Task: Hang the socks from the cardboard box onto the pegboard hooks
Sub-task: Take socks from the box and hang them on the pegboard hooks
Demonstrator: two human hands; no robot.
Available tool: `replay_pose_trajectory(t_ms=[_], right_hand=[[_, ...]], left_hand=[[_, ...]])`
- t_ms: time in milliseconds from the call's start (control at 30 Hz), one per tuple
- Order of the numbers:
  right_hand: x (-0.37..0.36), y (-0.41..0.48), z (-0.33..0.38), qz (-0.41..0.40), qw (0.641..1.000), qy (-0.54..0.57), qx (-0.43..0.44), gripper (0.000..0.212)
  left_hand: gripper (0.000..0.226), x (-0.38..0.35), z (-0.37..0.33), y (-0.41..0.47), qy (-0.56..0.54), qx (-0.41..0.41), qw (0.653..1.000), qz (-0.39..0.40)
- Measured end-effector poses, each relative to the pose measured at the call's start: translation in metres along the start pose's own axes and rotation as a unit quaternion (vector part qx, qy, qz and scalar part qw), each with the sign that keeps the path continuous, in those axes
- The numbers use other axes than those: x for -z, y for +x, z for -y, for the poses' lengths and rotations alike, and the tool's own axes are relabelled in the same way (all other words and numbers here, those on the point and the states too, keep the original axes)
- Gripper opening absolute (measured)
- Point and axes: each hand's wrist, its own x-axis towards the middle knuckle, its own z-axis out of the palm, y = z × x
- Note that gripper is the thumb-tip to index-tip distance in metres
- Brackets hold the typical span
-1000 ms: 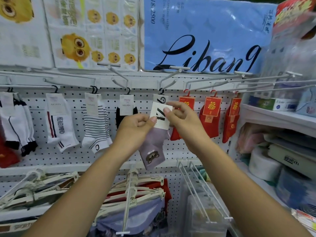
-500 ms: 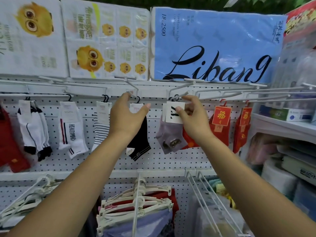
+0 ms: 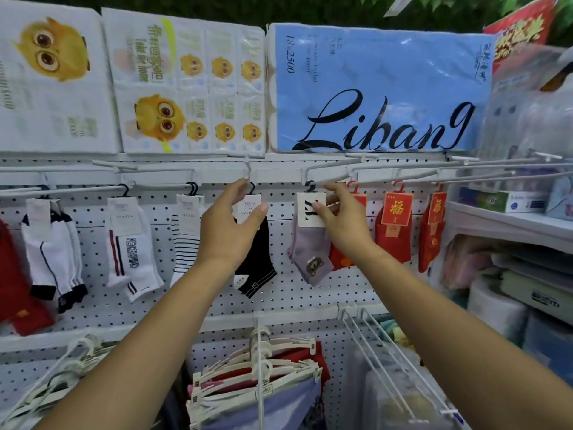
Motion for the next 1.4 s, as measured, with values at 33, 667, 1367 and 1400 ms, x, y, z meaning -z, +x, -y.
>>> replay_pose_trajectory(t_ms=[33, 667, 1367, 1400], right_hand=[[0.0, -0.004, 0.0, -0.006, 1.0, -0.007, -0.003, 0.043], [0.106, -0.276, -0.023, -0.017, 0.963, -0.26, -0.064, 0.04], [0.325, -0.664, -0.103, 0.023, 0.838, -0.222, -0.498, 0.04], [0.339, -0.673, -0.108, 0.03, 0.832, -0.215, -0.511, 0.042]], left_hand=[[0.047, 0.002, 0.001, -0.003, 0.003, 0.002, 1.0, -0.006], [0.04, -0.044, -0.001, -0.186, -0.01, -0.029, 0.975, 0.222], [0.036, -0.212, -0.02, -0.547, 0.001, 0.032, 0.872, 0.488], [0.036, -0.225, -0.024, -0.562, 0.003, 0.038, 0.865, 0.5]])
